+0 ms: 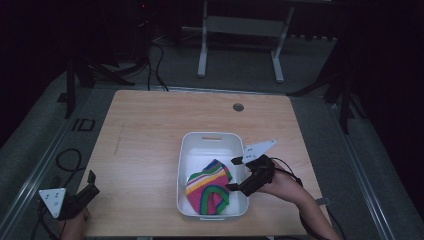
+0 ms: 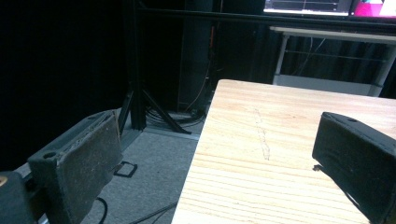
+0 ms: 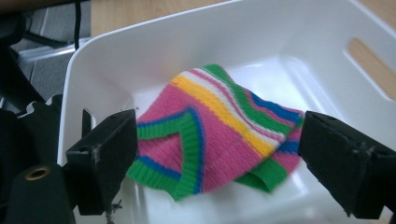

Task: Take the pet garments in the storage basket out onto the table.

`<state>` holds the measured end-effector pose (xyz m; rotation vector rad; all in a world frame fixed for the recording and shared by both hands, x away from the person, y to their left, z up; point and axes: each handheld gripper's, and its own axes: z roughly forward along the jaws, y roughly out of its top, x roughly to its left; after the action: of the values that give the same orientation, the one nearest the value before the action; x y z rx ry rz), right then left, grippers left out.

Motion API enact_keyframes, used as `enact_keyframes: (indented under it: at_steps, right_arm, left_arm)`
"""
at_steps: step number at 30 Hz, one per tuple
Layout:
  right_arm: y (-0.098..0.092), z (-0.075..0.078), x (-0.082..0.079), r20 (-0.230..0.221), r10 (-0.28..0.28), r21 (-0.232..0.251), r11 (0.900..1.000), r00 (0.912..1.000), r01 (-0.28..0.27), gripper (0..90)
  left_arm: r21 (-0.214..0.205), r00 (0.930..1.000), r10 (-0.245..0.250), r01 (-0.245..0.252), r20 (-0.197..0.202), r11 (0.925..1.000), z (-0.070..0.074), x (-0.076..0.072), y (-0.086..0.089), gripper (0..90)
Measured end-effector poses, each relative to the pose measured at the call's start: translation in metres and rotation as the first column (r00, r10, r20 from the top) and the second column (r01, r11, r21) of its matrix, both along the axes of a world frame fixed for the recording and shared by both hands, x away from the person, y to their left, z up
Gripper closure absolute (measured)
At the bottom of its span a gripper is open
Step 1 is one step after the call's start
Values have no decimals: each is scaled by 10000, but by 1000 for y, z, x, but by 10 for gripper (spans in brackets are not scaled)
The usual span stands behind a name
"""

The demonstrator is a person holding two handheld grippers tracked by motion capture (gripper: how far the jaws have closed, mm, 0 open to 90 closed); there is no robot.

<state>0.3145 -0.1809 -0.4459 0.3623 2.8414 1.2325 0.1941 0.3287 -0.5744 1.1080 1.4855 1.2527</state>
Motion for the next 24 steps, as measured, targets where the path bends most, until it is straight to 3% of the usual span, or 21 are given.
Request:
enact_keyframes:
  at_steps: [8, 15, 18, 19, 24]
  right_arm:
    - [42, -9, 2, -177, 783, -774, 9938, 9968, -794, 135]
    - [79, -22, 6, -380, 1252, -1741, 9761, 9914, -1300, 134]
    - [84, -24, 7, -353, 1265, -1931, 9724, 9913, -1309, 134]
    - [95, -30, 9, -195, 1233, -2419, 9623, 9922, -1244, 136]
    - [111, -46, 13, -203, 965, -3653, 9258, 9951, -972, 128]
  left_arm:
    - [-7, 10000, -8, 8, -22, 10000, 0, 0, 0, 18]
    - [-4, 10000, -37, 37, -35, 10000, 0, 0, 0, 18]
    - [12, 10000, -60, 60, -4, 10000, 0, 0, 0, 19]
    - [17, 10000, -75, 75, -3, 10000, 0, 0, 0, 18]
    - [-43, 9999, -131, 131, 12, 9999, 0, 0, 1, 19]
